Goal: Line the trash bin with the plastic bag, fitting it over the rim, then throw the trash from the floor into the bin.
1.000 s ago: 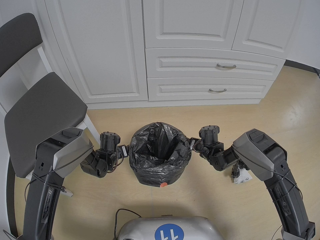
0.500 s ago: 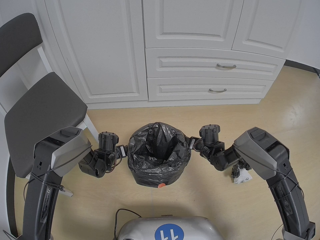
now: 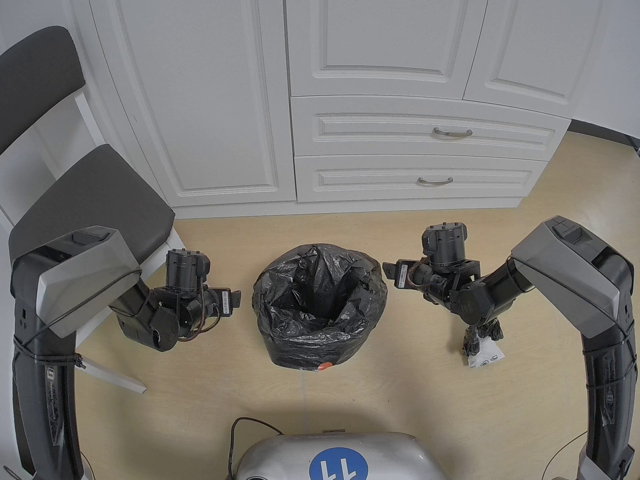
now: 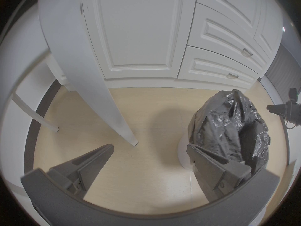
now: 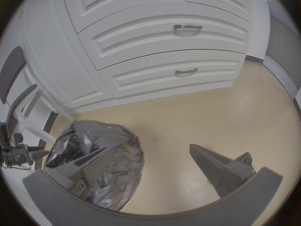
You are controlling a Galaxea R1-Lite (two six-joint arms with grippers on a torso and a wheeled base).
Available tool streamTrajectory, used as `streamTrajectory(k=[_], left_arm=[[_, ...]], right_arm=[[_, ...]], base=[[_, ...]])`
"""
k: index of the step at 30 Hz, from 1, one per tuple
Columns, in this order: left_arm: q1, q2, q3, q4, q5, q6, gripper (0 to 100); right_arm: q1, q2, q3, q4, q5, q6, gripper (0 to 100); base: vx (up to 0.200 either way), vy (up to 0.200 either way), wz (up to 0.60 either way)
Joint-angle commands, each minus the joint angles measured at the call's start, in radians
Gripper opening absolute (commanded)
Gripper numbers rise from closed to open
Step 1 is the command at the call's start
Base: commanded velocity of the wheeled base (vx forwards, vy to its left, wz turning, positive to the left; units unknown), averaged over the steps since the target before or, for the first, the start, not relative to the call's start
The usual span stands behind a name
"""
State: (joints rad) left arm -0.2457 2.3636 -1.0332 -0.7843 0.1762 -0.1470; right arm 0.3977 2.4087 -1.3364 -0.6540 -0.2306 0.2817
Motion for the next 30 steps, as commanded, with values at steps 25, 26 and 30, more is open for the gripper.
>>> streamTrajectory(k=[25,26,30], left_arm=[[-0.109,-0.167,0.190,-0.118,0.016,0.009,100],[-0.110,-0.167,0.190,-0.118,0.016,0.009,100],[-0.112,-0.172,0.211,-0.119,0.016,0.017,100]], right_arm=[[0.236,-0.063,0.286,-0.010,-0.102,-0.288,100],[0.240,-0.072,0.302,-0.015,-0.102,-0.305,100],[0.265,-0.114,0.379,-0.038,-0.095,-0.332,100]], base=[[0.000,0.000,0.00],[0.000,0.000,0.00],[0.000,0.000,0.00]])
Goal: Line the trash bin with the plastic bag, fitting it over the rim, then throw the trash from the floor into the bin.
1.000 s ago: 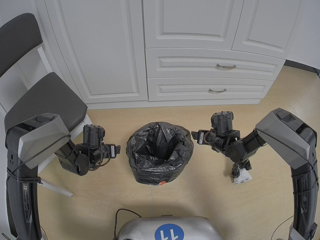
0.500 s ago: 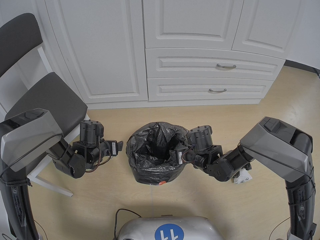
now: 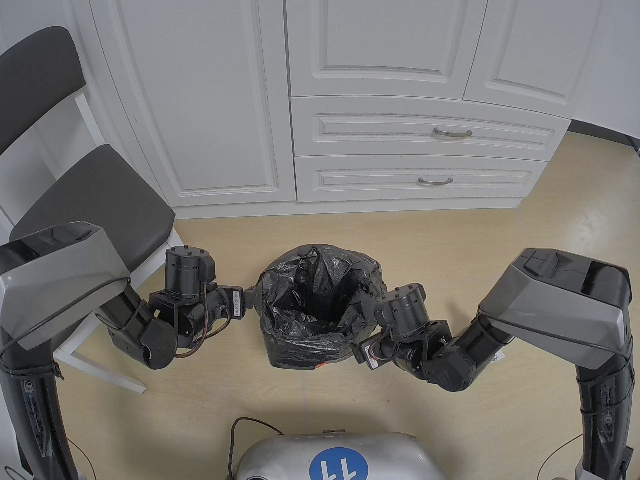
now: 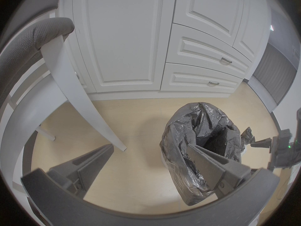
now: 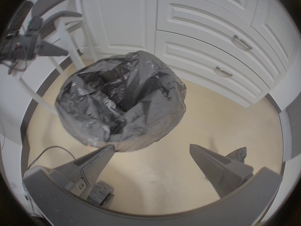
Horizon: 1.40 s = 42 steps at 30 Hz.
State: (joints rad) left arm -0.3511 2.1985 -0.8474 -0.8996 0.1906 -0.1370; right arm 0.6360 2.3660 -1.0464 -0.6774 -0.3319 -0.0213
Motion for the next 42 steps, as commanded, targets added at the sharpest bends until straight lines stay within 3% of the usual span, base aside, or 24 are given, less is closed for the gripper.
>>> streamTrajectory(k=[1,4,14,18,22,35,42], left_arm=[[-0.006,-0.008,0.033,-0.004,0.001,0.010,100],[-0.009,-0.006,0.053,-0.015,0.001,0.013,100],[-0.022,0.013,0.094,-0.105,0.000,0.014,100],[-0.022,0.018,0.107,-0.111,0.000,0.014,100],[-0.020,0.020,0.130,-0.168,0.000,0.011,100],[0.003,0.029,0.222,-0.331,-0.008,0.010,100],[0.018,0.043,0.243,-0.369,-0.010,0.010,100]], right_arm=[[0.027,-0.079,0.106,-0.014,0.008,-0.046,100],[0.024,-0.073,0.131,-0.016,0.010,-0.095,100],[0.011,0.067,0.057,0.002,0.011,-0.112,100],[-0.021,0.171,-0.070,-0.001,-0.001,-0.069,100],[-0.050,0.216,-0.190,0.035,-0.006,0.030,100],[-0.205,0.200,-0.320,0.044,0.005,0.067,100],[-0.249,0.226,-0.475,0.052,0.016,0.201,100]], base=[[0.000,0.000,0.00],[0.000,0.000,0.00],[0.000,0.000,0.00],[0.000,0.000,0.00],[0.000,0.000,0.00],[0.000,0.000,0.00],[0.000,0.000,0.00]])
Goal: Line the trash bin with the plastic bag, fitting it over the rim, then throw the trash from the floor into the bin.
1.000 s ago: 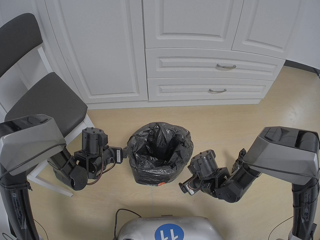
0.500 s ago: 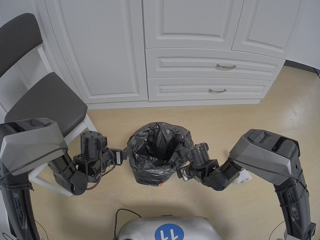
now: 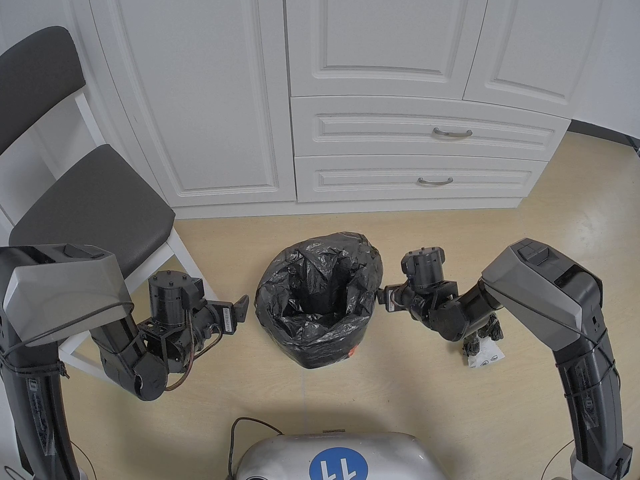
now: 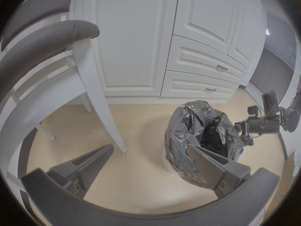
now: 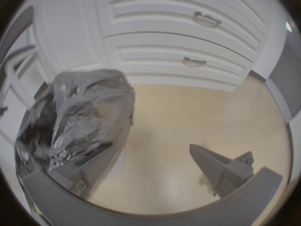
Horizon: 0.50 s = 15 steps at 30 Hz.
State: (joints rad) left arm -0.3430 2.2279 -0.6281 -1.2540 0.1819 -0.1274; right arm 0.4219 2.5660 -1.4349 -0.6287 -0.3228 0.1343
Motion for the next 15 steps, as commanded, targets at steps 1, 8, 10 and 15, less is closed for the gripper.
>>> streamTrajectory(k=[1,8,10,15], left_arm=[[0.010,0.013,0.028,-0.015,-0.001,0.000,100],[0.009,0.047,0.048,-0.045,-0.001,-0.006,100],[0.012,0.061,0.067,-0.082,-0.004,-0.006,100],[0.030,0.092,0.107,-0.165,-0.007,-0.003,100]], right_arm=[[-0.041,0.033,-0.099,0.003,0.007,0.051,100],[-0.058,0.126,-0.252,0.009,0.005,0.143,100],[-0.061,0.151,-0.286,0.007,0.004,0.174,100],[-0.041,0.034,-0.199,0.023,-0.009,0.191,100]], base=[[0.000,0.000,0.00],[0.000,0.000,0.00],[0.000,0.000,0.00],[0.000,0.000,0.00]])
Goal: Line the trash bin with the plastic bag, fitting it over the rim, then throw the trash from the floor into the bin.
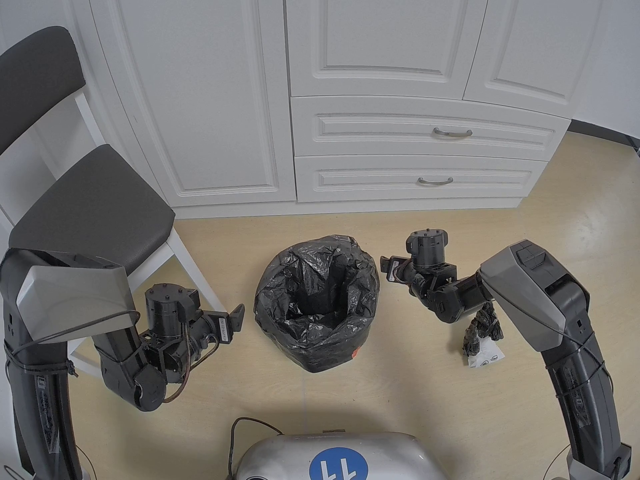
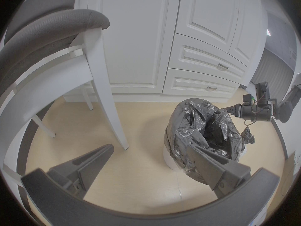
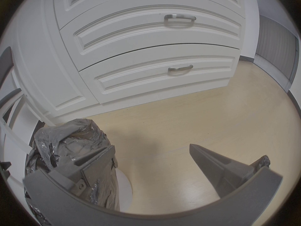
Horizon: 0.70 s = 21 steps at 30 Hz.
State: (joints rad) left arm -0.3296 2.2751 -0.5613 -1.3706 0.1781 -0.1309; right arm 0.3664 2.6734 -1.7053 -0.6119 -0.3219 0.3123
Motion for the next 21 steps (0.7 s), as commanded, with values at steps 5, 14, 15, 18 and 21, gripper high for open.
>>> streamTrajectory(k=[5,14,15,18,21], left_arm=[[0.035,0.076,0.073,-0.122,0.000,0.000,100],[0.046,0.038,0.107,-0.159,0.011,0.007,100],[0.047,0.038,0.110,-0.159,0.011,0.007,100],[0.050,0.035,0.121,-0.160,0.011,0.007,100],[0.049,0.035,0.121,-0.160,0.012,0.008,100]], right_arm=[[0.132,-0.204,0.158,-0.015,-0.046,0.045,100],[0.259,-0.242,0.273,-0.025,-0.155,-0.025,100],[0.259,-0.236,0.273,-0.023,-0.155,-0.036,100],[0.252,-0.207,0.262,0.044,-0.161,-0.052,100],[0.244,-0.184,0.243,0.095,-0.163,-0.053,100]], base=[[0.000,0.000,0.00],[0.000,0.000,0.00],[0.000,0.000,0.00],[0.000,0.000,0.00],[0.000,0.000,0.00]])
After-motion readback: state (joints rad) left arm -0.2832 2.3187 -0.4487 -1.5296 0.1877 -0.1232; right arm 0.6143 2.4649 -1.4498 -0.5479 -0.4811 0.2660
